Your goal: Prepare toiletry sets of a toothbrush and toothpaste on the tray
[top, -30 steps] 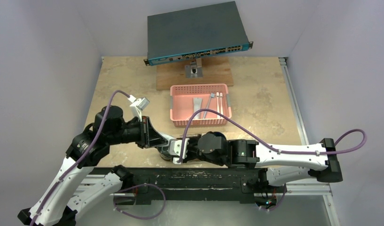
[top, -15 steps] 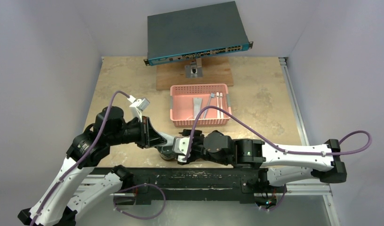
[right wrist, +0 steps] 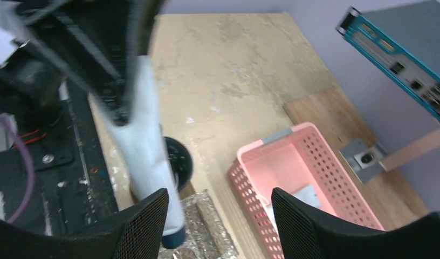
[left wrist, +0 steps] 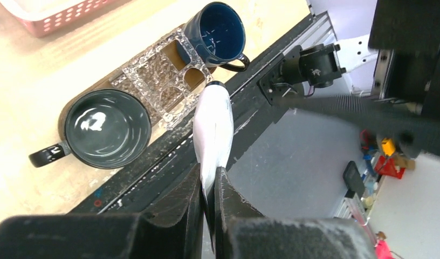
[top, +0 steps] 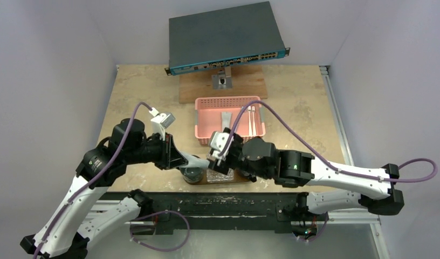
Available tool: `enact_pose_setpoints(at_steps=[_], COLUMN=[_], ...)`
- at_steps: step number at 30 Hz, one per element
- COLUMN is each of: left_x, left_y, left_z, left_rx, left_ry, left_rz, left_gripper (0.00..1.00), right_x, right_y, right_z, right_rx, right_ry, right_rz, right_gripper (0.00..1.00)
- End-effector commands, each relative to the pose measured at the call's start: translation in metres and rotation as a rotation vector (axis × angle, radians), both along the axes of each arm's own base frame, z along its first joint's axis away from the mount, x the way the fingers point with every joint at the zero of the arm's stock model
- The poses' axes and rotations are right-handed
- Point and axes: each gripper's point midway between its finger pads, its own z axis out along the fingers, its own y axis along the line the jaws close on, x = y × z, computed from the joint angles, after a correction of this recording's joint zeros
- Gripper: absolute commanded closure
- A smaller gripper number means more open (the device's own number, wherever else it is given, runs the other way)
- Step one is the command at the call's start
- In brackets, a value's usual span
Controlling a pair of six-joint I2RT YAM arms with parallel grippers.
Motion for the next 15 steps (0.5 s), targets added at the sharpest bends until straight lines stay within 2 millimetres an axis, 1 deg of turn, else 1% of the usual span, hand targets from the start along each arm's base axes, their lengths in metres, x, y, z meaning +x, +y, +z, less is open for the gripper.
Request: enact_pose_setpoints(at_steps=[1, 4, 7, 10, 13, 15], left_x=[0.001, 0.003, 0.005, 0.009, 0.012, 0.013], left_y=[0.001, 0.0, -0.001, -0.002, -0.005, -0.007], left_z=[0.027, 0.029, 0.031, 0.037, 0.039, 0.04], left_rx=[0.009, 0.052, 0.096, 0.13, 0.184, 0.226], left_ry=[-0.133, -0.151, -0.159, -0.178, -0.182, -0.188], left_rz=[-0.06, -0.083, -0.104, -0.102, -0.11, -0.117], left_gripper=[1.0, 1.0, 1.0, 1.0, 1.0, 1.0], right_x=[0.025, 0.031, 0.039, 0.056, 0.078, 0.086], right_y=[-0.014, -0.019, -0.024, -0.035, -0.05, -0.058], right_z=[0.02, 0.017, 0.01, -0.002, -0.019, -0.029], right_rx=[0.104, 0.118, 0.123, 0.108, 0.111, 0.119], right_ry=[0.135, 0.178, 0.207, 0.226, 0.301, 0.339], right_rz=[-0.097, -0.102, -0.151, -0.24, -0.364, -0.407], right_gripper=[0.28, 0.27, 0.25, 0.24, 0.24, 0.24])
